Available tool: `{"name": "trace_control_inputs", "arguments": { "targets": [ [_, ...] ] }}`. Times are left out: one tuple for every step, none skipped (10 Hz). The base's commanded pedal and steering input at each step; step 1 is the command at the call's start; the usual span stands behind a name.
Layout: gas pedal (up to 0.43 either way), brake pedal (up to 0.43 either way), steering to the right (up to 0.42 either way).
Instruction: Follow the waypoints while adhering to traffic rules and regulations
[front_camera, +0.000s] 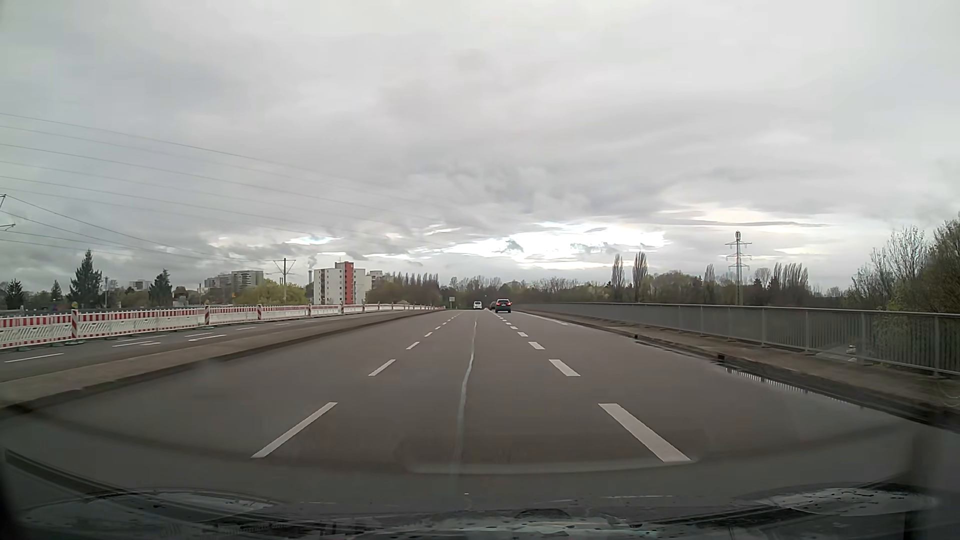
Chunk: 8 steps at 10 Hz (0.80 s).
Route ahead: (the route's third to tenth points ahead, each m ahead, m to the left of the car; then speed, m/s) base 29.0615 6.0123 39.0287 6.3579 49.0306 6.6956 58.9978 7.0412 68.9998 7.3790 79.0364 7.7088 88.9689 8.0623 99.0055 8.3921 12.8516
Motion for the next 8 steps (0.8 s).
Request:
{"name": "trace_control_inputs", "arguments": {
  "targets": [
    [0.098, 0.0, 0.01],
    [0.098, 0.0, 0.01],
    [0.098, 0.0, 0.01],
    [0.098, 0.0, 0.01],
    [0.098, 0.0, 0.01],
    [0.098, 0.0, 0.009],
    [0.098, 0.0, 0.009],
    [0.098, 0.0, 0.008]
  ]
}}
